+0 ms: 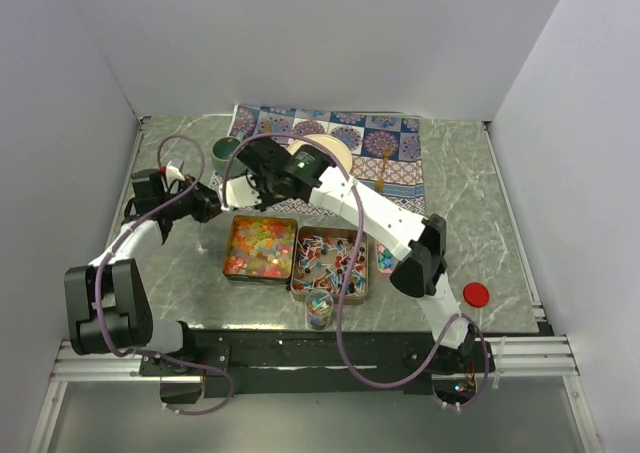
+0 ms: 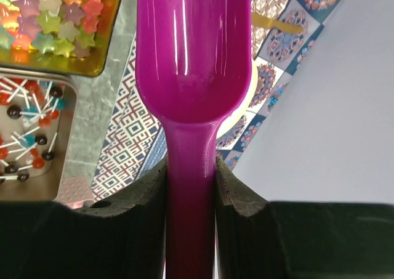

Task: Pack the candies
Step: Adjust the spatula, then scoop the fake candies from the storage box.

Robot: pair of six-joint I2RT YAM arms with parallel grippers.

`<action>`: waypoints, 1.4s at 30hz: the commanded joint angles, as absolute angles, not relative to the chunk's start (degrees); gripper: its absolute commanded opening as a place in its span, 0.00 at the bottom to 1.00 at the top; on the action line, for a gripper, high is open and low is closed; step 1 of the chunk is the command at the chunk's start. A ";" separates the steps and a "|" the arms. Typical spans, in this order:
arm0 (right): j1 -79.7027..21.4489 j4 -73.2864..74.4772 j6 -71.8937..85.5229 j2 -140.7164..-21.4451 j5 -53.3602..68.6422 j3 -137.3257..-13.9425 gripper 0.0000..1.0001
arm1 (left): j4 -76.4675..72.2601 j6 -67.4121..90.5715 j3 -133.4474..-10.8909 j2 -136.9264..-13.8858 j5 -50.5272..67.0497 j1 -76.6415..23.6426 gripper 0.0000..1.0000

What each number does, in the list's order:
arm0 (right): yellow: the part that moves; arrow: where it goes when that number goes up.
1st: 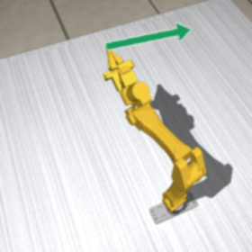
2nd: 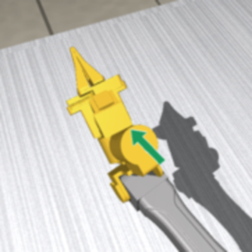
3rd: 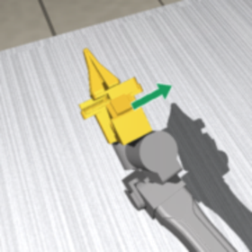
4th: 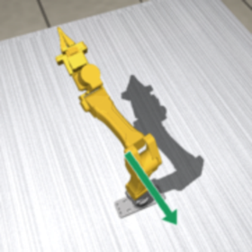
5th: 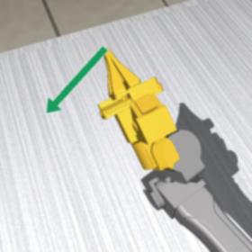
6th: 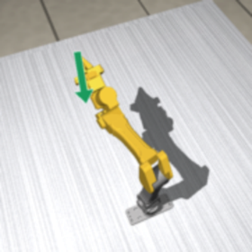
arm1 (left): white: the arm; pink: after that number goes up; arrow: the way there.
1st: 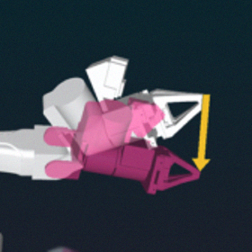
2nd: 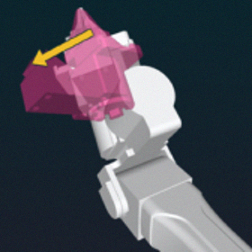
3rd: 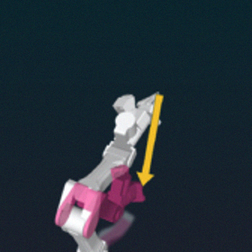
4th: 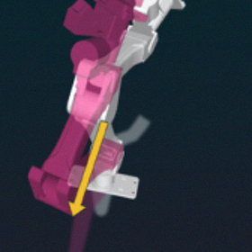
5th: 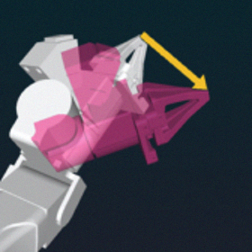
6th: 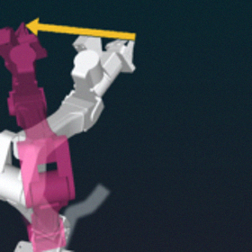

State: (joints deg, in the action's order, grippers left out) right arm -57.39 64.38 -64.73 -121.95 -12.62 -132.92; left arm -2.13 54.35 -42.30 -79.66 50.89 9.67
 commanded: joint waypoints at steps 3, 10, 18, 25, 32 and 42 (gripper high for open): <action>-56.52 59.66 -64.94 -114.43 -8.34 -128.24 0.00 | 2.17 51.95 -48.24 -75.60 52.46 14.13 0.01; -51.07 70.05 -71.70 -114.18 -9.66 -122.46 0.00 | 37.33 31.39 -61.17 -68.12 42.38 20.92 0.05; -50.89 74.35 -76.29 -117.77 -14.85 -119.70 0.00 | 37.89 38.05 -39.21 -62.58 28.48 24.87 0.01; -51.41 74.89 -77.08 -122.26 -16.79 -122.54 0.00 | 38.94 39.28 -35.60 -64.15 27.24 25.05 0.01; -52.82 70.76 -78.48 -122.34 -21.79 -115.40 0.00 | 36.22 42.70 -30.94 -64.34 28.92 25.05 0.01; -56.42 69.70 -81.82 -125.86 -25.92 -117.95 0.00 | 33.05 44.91 -28.83 -66.09 30.67 25.14 0.01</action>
State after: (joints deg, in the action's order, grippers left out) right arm -54.98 68.03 -74.50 -124.42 -20.95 -116.53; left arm 35.64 43.40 -29.23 -65.93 28.80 24.93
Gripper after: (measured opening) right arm 0.351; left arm 0.019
